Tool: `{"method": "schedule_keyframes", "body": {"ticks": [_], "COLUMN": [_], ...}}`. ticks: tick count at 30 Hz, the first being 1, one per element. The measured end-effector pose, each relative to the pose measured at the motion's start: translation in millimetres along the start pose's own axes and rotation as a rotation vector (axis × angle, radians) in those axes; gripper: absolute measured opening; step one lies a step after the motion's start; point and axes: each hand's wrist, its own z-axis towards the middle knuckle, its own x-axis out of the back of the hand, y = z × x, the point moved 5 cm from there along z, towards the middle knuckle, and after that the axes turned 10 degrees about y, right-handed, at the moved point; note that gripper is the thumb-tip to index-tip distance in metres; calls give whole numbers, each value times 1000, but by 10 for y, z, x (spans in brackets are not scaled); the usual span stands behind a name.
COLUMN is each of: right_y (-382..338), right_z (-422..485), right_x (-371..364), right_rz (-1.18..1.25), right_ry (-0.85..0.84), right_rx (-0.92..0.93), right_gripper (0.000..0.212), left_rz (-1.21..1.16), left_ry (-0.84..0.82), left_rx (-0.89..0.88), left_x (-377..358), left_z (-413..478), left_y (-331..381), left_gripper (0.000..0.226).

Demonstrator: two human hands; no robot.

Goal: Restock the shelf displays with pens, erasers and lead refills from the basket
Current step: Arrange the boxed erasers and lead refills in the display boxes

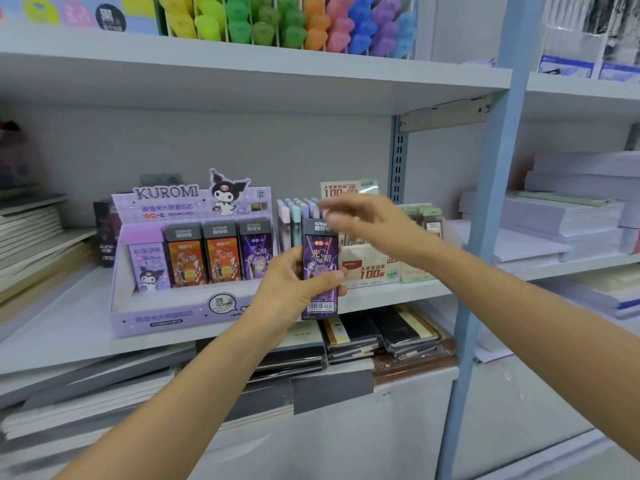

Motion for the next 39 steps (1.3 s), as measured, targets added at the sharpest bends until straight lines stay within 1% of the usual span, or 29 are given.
{"method": "schedule_keyframes", "body": {"ticks": [1, 2, 4, 6, 7, 9, 10, 11, 13, 15, 18, 22, 27, 29, 32, 34, 37, 39], "right_y": [-69, -127, -240, -296, -304, -330, -348, -372, -429, -444, -399, -336, -325, -339, -327, -306, -323, -340], "right_z": [-29, -40, -13, 86, 145, 257, 303, 337, 379, 397, 382, 377, 462, 475, 441, 391, 347, 349], "right_x": [-138, -228, -298, -286, -269, -283, -322, -377, -515, -670, -841, -920, -940, -993, -1027, -1034, -1048, -1023], "right_rz": [5, 21, 112, 218, 230, 169, 120, 74, -22, -127, -177, -215, -285, -278, -233, -282, -424, -432], "right_ry": [-88, -121, -99, 14, 90, 208, 234, 245, 231, 199, 171, 82, -34, 7, 165, 224, 265, 302], "right_rx": [-2, 7, 16, -6, -15, -9, 7, 29, 86, 128, 134, 145, 118, 131, 155, 199, 306, 309], "right_gripper": [28, 23, 13, 14, 17, 22, 22, 22, 19, 19, 18, 17, 21, 24, 33, 30, 28, 26], "left_rz": [28, 69, 172, 285, 375, 645, 802, 957, 1225, 1379, 1431, 1453, 1466, 1468, 1477, 1478, 1479, 1483], "left_ry": [17, 46, 128, 235, 302, 436, 473, 473, 386, 284, 230, 248, 279, 290, 300, 304, 316, 318], "left_rx": [-24, -54, -133, -240, -312, -479, -549, -589, -595, -561, -597, -612, -622, -627, -625, -624, -633, -631], "left_x": [40, 98, 276, 510, 642, 894, 991, 1067, 1173, 1245, 1287, 1280, 1273, 1271, 1275, 1275, 1273, 1271], "left_z": [-30, -59, -113, -183, -230, -367, -437, -490, -557, -590, -601, -586, -580, -580, -578, -575, -572, -572], "left_y": [30, 61, 120, 182, 207, 242, 233, 192, 47, -88, -144, -155, -176, -183, -193, -205, -217, -219], "left_gripper": [28, 28, 27, 29, 31, 35, 37, 38, 44, 56, 65, 67, 70, 71, 72, 72, 71, 71]}}
